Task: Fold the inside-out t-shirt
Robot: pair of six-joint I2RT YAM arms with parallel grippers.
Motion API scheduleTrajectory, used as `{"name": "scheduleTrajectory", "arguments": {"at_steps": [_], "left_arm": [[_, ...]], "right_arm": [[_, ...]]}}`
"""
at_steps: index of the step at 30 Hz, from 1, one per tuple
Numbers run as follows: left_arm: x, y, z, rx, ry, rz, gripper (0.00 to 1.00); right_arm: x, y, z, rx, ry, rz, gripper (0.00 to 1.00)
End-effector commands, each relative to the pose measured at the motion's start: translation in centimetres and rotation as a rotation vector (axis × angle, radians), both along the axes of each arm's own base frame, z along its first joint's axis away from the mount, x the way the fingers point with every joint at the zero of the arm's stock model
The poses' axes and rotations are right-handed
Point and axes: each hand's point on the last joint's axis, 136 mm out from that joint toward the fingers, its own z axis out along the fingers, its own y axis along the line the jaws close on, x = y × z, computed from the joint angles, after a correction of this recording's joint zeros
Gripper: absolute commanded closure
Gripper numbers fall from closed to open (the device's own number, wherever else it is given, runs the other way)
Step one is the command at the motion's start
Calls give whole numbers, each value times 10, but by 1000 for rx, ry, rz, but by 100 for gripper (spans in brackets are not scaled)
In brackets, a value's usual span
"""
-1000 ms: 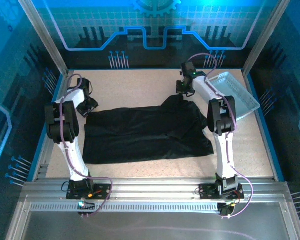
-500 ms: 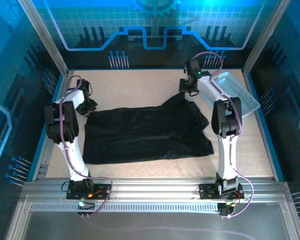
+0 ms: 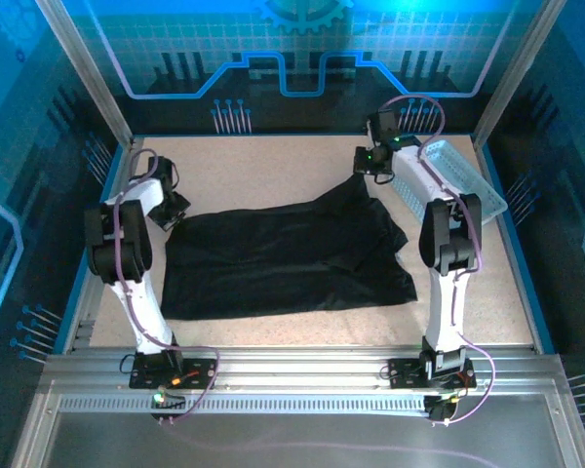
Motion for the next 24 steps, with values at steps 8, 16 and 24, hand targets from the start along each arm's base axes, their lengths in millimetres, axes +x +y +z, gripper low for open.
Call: {"name": "scheduleTrajectory", "arguments": {"at_steps": [8,16,24], "left_arm": [[-5,17,92,99,-226,84,100],[-3,26,108,110,-238,83,100],[-19,19,98,90,-238,76,100]], "right_arm": [[-1,6,71,12,-74,2,100],[-2,15,107,-33,-84,12,100],[-37,0,90,-105,40,-53,100]]}}
